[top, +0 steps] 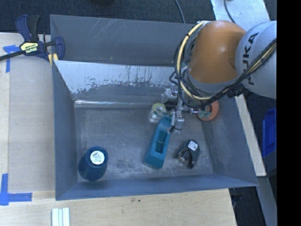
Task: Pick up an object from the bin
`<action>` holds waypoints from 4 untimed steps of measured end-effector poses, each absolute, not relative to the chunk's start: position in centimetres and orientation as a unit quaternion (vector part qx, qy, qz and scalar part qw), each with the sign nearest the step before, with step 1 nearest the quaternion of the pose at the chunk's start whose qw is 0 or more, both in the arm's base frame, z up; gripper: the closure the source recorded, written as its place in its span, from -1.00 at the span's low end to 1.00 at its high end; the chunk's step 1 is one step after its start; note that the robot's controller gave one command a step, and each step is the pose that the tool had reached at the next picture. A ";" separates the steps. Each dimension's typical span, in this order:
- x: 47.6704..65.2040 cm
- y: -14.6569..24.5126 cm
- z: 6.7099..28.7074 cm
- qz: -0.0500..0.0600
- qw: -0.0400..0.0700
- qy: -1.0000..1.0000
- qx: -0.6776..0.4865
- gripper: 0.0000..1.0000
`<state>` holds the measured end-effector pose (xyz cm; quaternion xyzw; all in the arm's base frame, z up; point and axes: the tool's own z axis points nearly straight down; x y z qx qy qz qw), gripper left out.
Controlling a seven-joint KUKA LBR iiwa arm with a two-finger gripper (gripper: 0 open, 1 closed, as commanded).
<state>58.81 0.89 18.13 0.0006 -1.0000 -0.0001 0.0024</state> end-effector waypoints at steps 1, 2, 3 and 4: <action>59.0 0.9 18.6 0.000 -0.002 -1.000 0.000 -1.00; 59.1 -0.7 7.3 0.000 0.000 -0.955 0.298 -1.00; 56.5 -1.1 11.2 0.001 -0.003 -0.904 0.426 -1.00; 57.5 0.2 10.0 0.000 -0.005 -0.909 0.418 -1.00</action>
Offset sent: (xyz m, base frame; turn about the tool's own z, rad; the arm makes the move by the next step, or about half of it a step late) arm 0.0028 -0.0161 -0.1113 -0.6141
